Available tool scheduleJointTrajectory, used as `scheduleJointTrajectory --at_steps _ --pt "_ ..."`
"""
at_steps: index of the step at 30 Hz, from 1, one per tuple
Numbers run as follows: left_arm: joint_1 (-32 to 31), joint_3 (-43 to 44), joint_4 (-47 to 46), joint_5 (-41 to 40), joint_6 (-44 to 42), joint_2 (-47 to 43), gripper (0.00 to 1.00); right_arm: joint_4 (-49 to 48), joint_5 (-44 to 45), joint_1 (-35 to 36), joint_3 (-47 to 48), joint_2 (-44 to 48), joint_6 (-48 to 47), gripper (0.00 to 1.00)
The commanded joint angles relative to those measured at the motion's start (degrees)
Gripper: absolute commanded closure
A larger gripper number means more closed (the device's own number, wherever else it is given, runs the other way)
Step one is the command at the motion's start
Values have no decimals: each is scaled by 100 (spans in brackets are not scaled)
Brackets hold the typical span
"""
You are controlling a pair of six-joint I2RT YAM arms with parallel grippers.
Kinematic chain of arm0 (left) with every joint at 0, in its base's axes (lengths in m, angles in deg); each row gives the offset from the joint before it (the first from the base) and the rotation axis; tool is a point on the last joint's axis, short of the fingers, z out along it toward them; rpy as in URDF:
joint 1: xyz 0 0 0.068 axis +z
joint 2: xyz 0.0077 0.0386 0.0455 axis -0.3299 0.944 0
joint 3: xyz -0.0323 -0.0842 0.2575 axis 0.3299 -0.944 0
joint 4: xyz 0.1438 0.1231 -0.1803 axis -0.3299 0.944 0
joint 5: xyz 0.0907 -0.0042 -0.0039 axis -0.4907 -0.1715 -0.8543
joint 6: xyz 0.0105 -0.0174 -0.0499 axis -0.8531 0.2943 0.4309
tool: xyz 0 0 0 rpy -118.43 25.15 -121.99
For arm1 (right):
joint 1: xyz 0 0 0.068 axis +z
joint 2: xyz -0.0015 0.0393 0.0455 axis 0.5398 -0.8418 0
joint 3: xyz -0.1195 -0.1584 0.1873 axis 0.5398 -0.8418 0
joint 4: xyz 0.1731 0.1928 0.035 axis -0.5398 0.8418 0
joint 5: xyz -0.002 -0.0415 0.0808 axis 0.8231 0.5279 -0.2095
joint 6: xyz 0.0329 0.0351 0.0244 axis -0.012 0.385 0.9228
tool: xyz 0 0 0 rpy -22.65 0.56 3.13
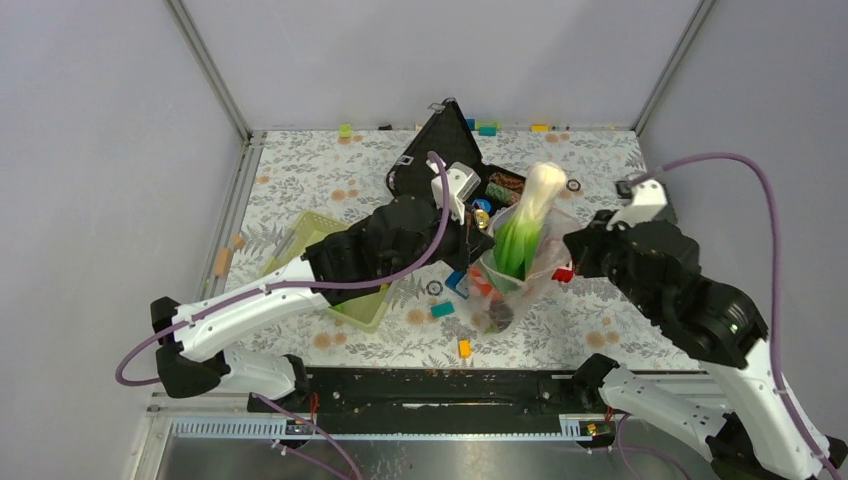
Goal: Place the food in the zip-top bag and seal the zipper
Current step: Adjust the zipper food storage bag at the center of the board.
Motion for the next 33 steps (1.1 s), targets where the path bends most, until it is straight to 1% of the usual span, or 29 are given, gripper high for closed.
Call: scheduleJointTrajectory --at_steps 1,3,6,9,11,14,17,19,24,27,33 --pt "-8 569 183 -862 -473 161 100 79 1942 -27 298 358 -14 100" --pt "-7 642 357 -1157 -483 271 100 -7 1986 -25 280 523 -77 100" --pt "16 837 532 -1264 -461 489 100 -317 1476 -22 130 647 -263 100" --pt "28 1029 517 -876 -449 692 100 -492 898 -27 -4 599 -337 100" --pt "28 1147 367 -446 -402 858 100 -676 615 -29 -127 508 -309 100" --pt "28 1412 339 118 -388 1083 100 -659 410 -26 -81 223 -181 100" --pt "28 1496 332 415 -389 1177 100 -500 469 -22 -22 -10 -42 100" --pt "23 1434 330 433 -383 1172 100 -364 653 -24 -20 -117 79 100" --pt "72 1033 331 -111 -285 1008 100 130 1106 -29 2 -122 371 100" --pt "197 850 309 -325 -213 974 100 534 1357 -30 181 -41 463 100" --pt "318 1152 312 -458 -216 1357 100 1388 1585 -30 763 -52 519 100"
